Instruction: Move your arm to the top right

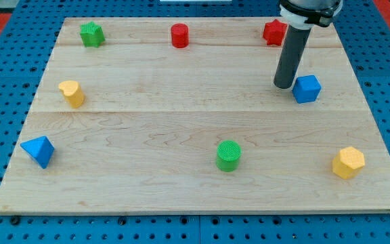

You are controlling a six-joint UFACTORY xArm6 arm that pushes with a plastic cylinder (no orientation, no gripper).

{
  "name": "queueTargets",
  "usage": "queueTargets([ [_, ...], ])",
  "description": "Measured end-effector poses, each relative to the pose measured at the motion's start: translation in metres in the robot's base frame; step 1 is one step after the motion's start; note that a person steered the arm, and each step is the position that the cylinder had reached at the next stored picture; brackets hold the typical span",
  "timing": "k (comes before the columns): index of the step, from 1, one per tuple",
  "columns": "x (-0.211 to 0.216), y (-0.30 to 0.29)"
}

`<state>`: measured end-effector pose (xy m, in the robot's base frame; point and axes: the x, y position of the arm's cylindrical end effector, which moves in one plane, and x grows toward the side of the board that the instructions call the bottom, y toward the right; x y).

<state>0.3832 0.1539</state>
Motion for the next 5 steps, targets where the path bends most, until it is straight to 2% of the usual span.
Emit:
queueTargets([
  [3, -0.009, 0.001],
  [5, -0.041, 0.011],
])
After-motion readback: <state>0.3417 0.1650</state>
